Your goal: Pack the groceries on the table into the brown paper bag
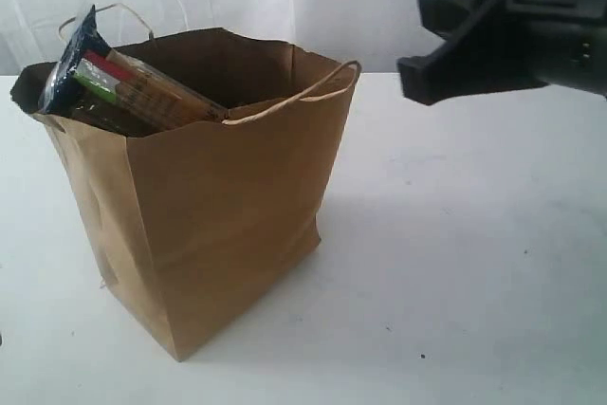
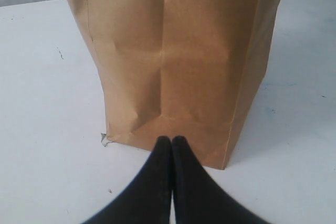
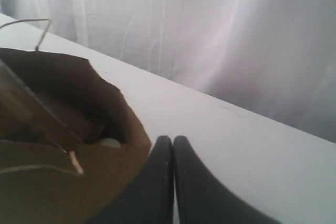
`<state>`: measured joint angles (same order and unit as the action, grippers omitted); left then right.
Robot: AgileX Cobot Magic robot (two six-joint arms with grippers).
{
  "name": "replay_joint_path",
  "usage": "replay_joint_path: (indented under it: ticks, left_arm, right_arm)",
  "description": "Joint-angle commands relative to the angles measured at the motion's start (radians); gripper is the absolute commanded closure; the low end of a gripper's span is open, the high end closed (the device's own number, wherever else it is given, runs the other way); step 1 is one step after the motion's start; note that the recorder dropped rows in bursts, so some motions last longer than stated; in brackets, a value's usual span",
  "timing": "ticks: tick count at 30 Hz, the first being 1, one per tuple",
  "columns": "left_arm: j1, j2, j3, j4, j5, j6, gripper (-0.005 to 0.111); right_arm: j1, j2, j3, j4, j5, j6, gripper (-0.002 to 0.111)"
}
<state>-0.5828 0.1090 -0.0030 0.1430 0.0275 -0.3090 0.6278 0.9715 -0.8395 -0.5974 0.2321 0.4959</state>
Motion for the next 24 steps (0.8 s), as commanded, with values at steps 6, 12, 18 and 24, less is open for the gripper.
replay_joint_path:
  ticks: [6,12,18,24]
  left_arm:
    - [0.002,-0.005,0.003,-0.001,-0.004,-0.005,0.106]
    - [0.002,-0.005,0.003,-0.001,-0.004,-0.005,0.106]
    - [0.002,-0.005,0.003,-0.001,-0.004,-0.005,0.106]
    - [0.002,-0.005,0.003,-0.001,-0.004,-0.005,0.106]
  right_arm:
    - [-0.174,-0.223,0.182,0.094,-0.038,0.006,0.108]
    - [-0.246,-0.366,0.302,0.107,-0.031,0.096,0.108]
    - [-0.271,-0.482,0.449,0.2,-0.019,0.107,0.108]
    - [-0.271,-0.544,0.545,0.332,-0.006,0.107,0.108]
